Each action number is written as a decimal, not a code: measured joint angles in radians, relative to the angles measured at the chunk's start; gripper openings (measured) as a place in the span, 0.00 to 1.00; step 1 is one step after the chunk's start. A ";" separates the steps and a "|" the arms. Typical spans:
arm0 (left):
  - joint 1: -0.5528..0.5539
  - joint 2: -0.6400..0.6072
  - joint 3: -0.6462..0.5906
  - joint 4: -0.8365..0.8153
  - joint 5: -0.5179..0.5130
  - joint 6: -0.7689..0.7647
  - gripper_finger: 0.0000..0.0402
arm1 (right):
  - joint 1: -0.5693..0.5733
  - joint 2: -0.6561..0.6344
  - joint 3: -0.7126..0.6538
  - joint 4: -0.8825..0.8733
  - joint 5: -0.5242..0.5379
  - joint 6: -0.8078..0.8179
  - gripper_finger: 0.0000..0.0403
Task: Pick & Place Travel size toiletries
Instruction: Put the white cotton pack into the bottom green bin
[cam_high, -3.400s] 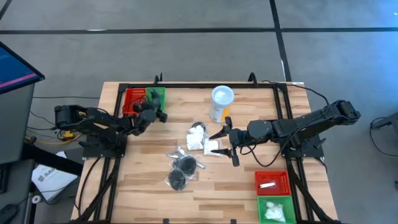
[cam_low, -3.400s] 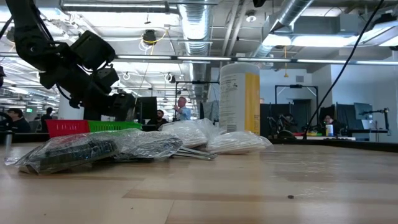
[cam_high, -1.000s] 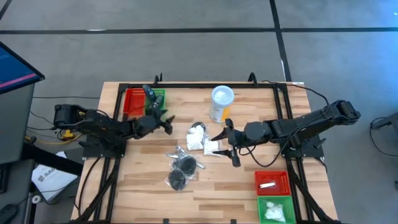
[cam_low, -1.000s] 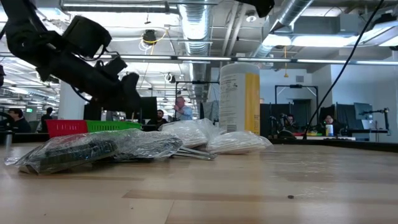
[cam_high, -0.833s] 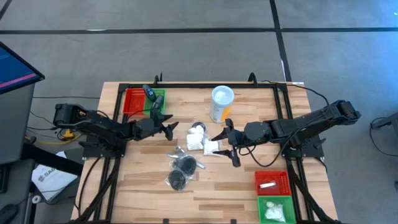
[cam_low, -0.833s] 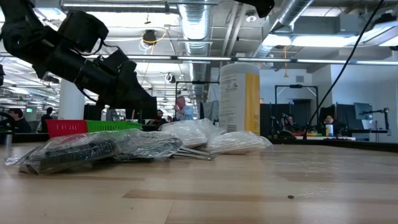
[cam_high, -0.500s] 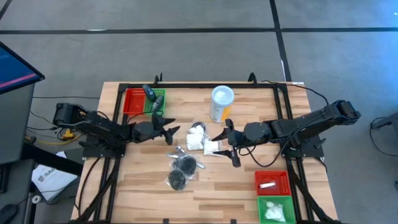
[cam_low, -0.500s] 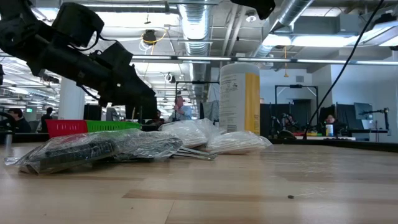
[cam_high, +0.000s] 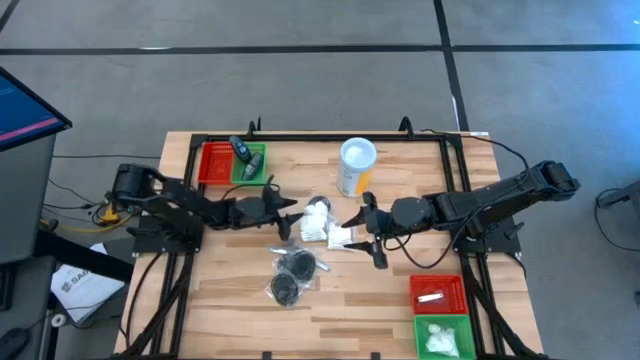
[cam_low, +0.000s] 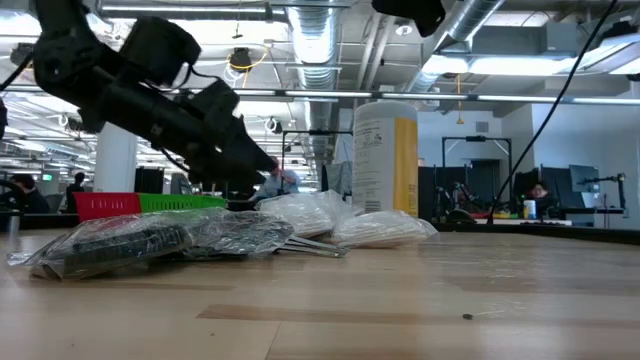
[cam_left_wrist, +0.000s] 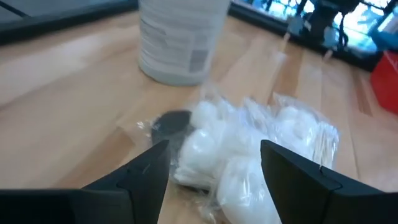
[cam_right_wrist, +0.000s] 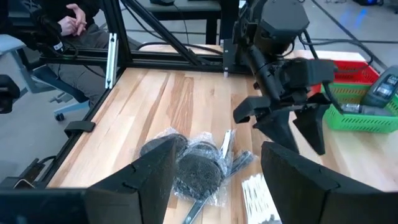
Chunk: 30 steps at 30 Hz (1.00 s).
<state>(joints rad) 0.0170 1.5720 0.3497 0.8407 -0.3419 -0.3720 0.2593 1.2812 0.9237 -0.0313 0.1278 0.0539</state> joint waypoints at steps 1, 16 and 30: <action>0.000 0.013 0.004 0.000 0.007 0.000 0.59 | 0.003 0.000 0.000 -0.003 0.000 0.000 0.56; 0.000 0.132 0.030 0.018 0.094 -0.007 0.58 | 0.022 0.000 0.000 -0.014 0.000 0.000 0.56; 0.012 0.234 0.104 0.023 0.137 0.007 0.41 | 0.022 0.000 0.000 -0.022 0.000 0.000 0.56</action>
<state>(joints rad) 0.0294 1.8063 0.4540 0.8636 -0.2047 -0.3654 0.2810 1.2812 0.9237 -0.0528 0.1276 0.0536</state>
